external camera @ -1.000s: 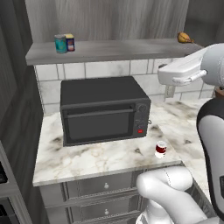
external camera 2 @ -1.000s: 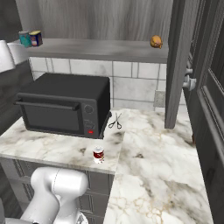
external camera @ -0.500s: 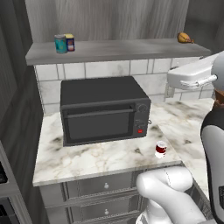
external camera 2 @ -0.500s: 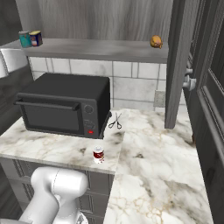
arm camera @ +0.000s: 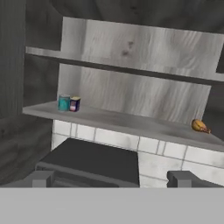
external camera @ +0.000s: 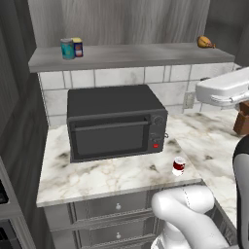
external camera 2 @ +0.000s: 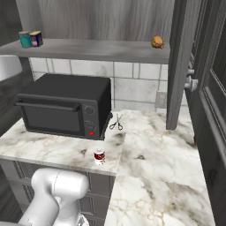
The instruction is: Pick the cans from the counter and place them in their designated side in the cabinet.
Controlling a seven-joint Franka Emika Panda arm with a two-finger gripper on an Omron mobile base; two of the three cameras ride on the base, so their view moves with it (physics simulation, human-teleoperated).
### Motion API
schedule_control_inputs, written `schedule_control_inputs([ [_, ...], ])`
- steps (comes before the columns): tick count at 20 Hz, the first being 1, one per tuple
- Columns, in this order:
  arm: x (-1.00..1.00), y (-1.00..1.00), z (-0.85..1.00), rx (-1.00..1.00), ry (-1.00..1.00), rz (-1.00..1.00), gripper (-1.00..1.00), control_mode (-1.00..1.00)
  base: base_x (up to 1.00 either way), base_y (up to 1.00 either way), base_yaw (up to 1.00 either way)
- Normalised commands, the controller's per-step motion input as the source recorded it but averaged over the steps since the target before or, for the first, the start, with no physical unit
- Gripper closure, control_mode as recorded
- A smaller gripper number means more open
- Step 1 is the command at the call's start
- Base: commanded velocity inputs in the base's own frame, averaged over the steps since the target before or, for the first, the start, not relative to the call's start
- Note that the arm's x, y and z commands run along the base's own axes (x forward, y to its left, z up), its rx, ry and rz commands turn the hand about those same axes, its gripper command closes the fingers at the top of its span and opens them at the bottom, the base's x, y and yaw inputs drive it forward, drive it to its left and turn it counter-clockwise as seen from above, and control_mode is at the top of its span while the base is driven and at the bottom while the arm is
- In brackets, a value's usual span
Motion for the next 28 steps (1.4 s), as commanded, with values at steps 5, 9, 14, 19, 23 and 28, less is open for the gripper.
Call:
schedule_control_inputs([
  [5, -0.28, -0.07, 0.00, 0.05, -0.04, -0.08, -1.00, -1.00, 0.00, 0.00, 0.00],
  [9, -0.34, -0.18, 0.00, 0.03, -0.02, -0.09, -1.00, -1.00, 0.00, 0.00, 0.00],
  [14, -0.19, -0.22, 0.01, 0.06, 0.00, -0.08, -1.00, -1.00, 0.00, 0.00, 0.00],
  [19, -0.01, -0.24, 0.04, 0.08, 0.09, -0.03, -1.00, -1.00, 0.00, 0.00, 0.00],
  [23, 0.00, -0.20, 0.03, 0.11, 0.14, 0.00, -1.00, -1.00, 0.00, 0.00, 0.00],
  [28, 0.00, -0.08, 0.00, 0.06, 0.08, 0.00, -1.00, -1.00, 0.00, 0.00, 0.00],
])
